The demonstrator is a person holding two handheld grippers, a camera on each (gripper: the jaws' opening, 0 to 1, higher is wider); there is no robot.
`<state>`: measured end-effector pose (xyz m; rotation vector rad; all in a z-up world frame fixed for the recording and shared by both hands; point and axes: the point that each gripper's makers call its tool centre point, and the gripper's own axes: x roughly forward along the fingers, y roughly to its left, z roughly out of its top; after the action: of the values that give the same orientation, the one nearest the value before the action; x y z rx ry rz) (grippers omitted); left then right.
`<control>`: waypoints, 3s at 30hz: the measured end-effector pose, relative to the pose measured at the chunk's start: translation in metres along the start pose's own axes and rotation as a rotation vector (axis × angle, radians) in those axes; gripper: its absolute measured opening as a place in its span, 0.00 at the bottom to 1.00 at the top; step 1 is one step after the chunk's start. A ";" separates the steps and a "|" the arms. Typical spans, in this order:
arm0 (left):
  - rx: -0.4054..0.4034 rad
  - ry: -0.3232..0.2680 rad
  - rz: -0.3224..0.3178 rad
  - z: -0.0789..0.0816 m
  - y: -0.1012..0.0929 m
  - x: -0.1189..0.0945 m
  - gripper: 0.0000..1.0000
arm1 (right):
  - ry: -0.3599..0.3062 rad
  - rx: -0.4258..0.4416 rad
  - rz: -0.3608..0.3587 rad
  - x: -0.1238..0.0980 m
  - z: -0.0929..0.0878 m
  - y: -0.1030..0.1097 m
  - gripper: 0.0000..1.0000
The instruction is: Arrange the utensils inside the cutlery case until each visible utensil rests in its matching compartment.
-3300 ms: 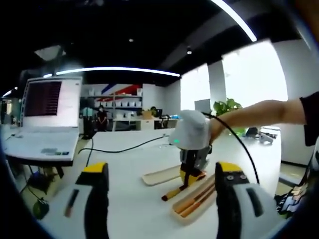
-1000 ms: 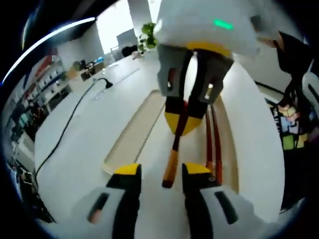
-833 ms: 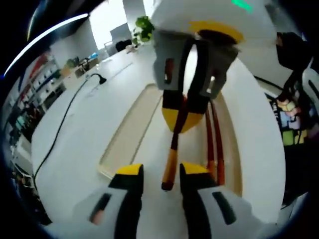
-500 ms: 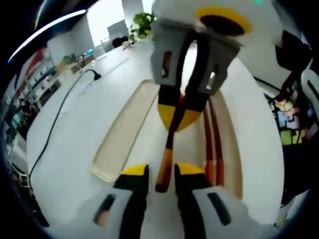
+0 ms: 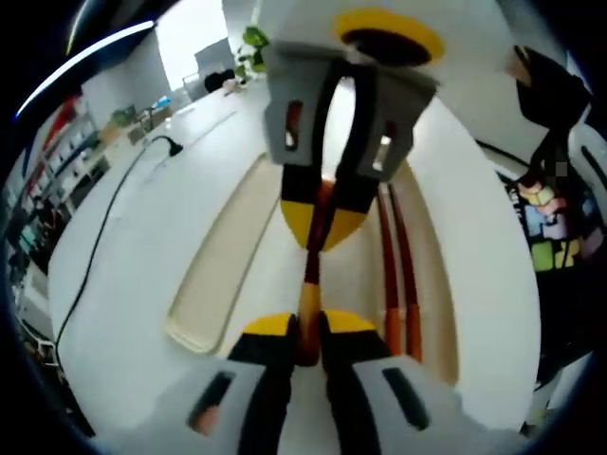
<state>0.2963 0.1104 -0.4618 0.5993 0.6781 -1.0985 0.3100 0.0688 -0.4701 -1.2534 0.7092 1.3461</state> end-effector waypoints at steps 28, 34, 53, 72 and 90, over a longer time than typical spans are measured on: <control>0.008 -0.099 0.041 0.021 0.014 -0.017 0.00 | -0.001 -0.056 -0.033 -0.014 -0.003 -0.001 0.00; 0.037 -0.085 0.036 0.024 0.007 -0.019 0.00 | 0.009 -0.044 -0.039 -0.021 -0.004 -0.005 0.00; 0.084 0.009 0.121 0.011 0.009 -0.015 0.10 | -0.028 0.046 -0.057 -0.029 -0.031 -0.009 0.00; 0.066 0.036 0.171 0.006 0.024 -0.003 0.15 | -0.219 0.235 -0.102 -0.045 -0.067 -0.009 0.10; 0.025 0.068 0.164 -0.002 0.028 0.002 0.21 | -0.335 0.413 -0.096 -0.039 -0.087 -0.003 0.17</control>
<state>0.3228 0.1200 -0.4621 0.7040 0.6623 -0.9383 0.3295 -0.0232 -0.4550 -0.7038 0.6387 1.2150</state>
